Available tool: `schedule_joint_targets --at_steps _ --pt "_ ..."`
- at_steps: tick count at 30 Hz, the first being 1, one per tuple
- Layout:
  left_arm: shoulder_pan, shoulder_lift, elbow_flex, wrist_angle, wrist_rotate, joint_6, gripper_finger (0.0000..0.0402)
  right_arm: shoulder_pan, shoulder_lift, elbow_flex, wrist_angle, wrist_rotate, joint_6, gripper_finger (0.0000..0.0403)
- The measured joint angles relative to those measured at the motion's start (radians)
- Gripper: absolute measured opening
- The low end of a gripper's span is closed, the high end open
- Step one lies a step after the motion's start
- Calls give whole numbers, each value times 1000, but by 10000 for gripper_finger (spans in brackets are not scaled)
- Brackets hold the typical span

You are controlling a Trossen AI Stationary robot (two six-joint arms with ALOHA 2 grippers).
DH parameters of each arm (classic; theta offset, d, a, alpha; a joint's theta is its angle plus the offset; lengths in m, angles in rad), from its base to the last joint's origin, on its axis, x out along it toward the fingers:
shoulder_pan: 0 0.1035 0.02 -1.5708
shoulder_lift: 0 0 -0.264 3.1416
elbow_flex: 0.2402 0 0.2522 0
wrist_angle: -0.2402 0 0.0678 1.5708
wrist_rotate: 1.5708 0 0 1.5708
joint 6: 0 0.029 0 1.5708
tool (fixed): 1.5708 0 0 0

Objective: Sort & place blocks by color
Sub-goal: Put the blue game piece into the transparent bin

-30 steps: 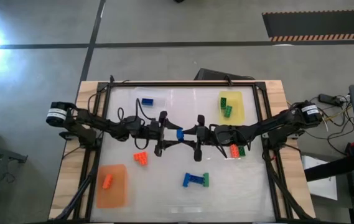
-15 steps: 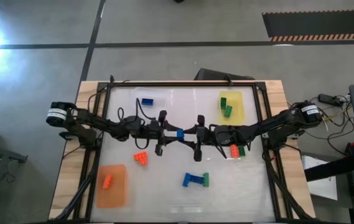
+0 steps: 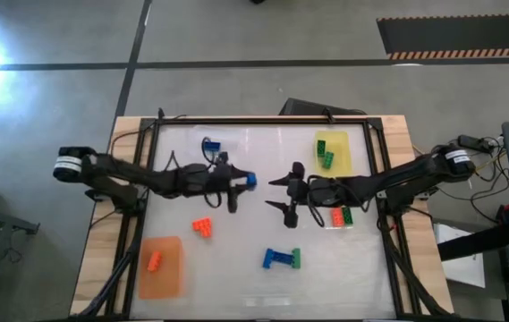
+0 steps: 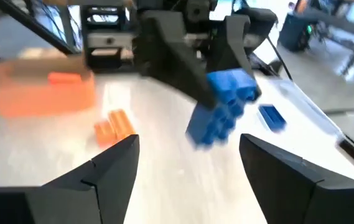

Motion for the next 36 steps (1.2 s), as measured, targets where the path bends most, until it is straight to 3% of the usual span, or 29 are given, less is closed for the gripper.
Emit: schedule_joint_targets --at_steps 3,8,16,20,27,36 --pt "38 -57 50 -274 -91 -55 122 0 -56 0 -116 21 23 264" --pt "136 -100 186 -735 -123 -88 122 0 -131 0 -248 34 44 252" --pt "345 -29 445 -1210 -127 -42 122 0 -165 0 -289 34 35 240" --pt "437 42 529 -1270 -93 20 122 0 -152 0 -287 34 26 240" --pt "539 176 590 -1269 107 127 122 0 -127 0 -295 32 24 242" --pt "563 297 593 -1235 112 128 122 0 -125 0 -313 31 31 239"
